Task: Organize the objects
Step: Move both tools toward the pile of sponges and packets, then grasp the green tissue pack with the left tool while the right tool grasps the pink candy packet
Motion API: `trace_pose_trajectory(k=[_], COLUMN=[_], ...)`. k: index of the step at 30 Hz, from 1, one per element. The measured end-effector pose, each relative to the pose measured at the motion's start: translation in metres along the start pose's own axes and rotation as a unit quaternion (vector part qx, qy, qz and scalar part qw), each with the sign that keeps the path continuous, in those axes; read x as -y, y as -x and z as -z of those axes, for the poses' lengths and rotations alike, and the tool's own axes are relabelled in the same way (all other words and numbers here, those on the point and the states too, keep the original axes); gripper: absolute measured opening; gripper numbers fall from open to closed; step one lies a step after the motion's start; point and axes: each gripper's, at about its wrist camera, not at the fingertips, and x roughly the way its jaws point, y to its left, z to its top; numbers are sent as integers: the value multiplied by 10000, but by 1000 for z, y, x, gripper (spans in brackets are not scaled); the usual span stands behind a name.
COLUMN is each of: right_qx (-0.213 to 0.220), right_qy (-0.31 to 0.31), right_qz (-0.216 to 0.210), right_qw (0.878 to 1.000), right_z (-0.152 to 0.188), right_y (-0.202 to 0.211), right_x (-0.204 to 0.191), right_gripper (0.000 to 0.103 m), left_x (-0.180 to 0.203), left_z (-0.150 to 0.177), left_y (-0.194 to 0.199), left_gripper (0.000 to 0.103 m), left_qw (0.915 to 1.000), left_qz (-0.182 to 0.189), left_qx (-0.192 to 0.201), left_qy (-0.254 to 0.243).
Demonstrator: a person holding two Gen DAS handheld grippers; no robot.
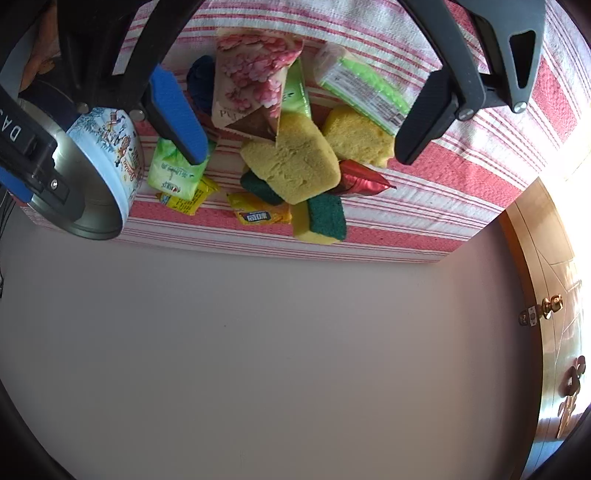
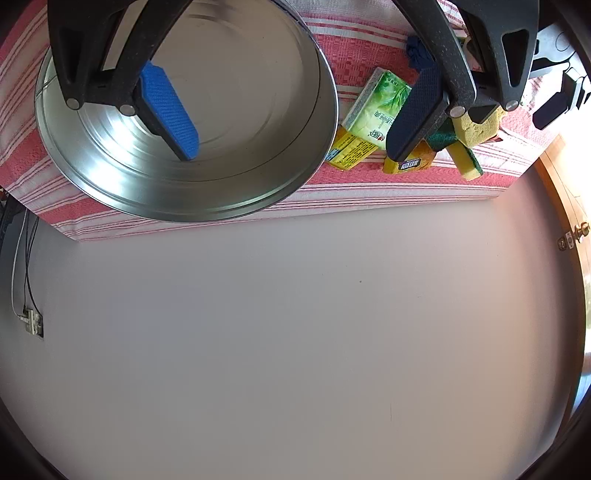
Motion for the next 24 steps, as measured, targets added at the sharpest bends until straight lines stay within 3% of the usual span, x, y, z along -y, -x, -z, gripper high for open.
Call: trace_pose_trajectory(k=[3, 7, 13, 18, 22, 24], right_qx=[-52, -102, -331, -405, -399, -451], right_qy=[58, 293, 796, 853, 991, 944], right_qz=[-353, -683, -977, -1285, -1210, -1274], right_qw=[9993, 9972, 9915, 9872, 9869, 9863], right_z=[3, 6, 12, 16, 19, 20], right_y=[5, 13, 11, 11, 7, 5], right_x=[-5, -19, -42, -45, -51, -50], right_gripper=[102, 100, 76, 75, 75, 75], left_x=[-24, -49, -58, -57, -53, -52], left_z=[5, 13, 19, 11, 6, 10], left_y=[4, 6, -4, -14, -27, -35], left_gripper=[103, 103, 103, 103, 102, 91], left_qw=[9996, 9988, 9976, 9942, 9922, 9907], left_qz=[-238, -257, -205, 125, -48, -136], left_qx=[-129, -416, -663, -895, -1014, -1170], left_qy=[-105, -55, -15, 579, 718, 688])
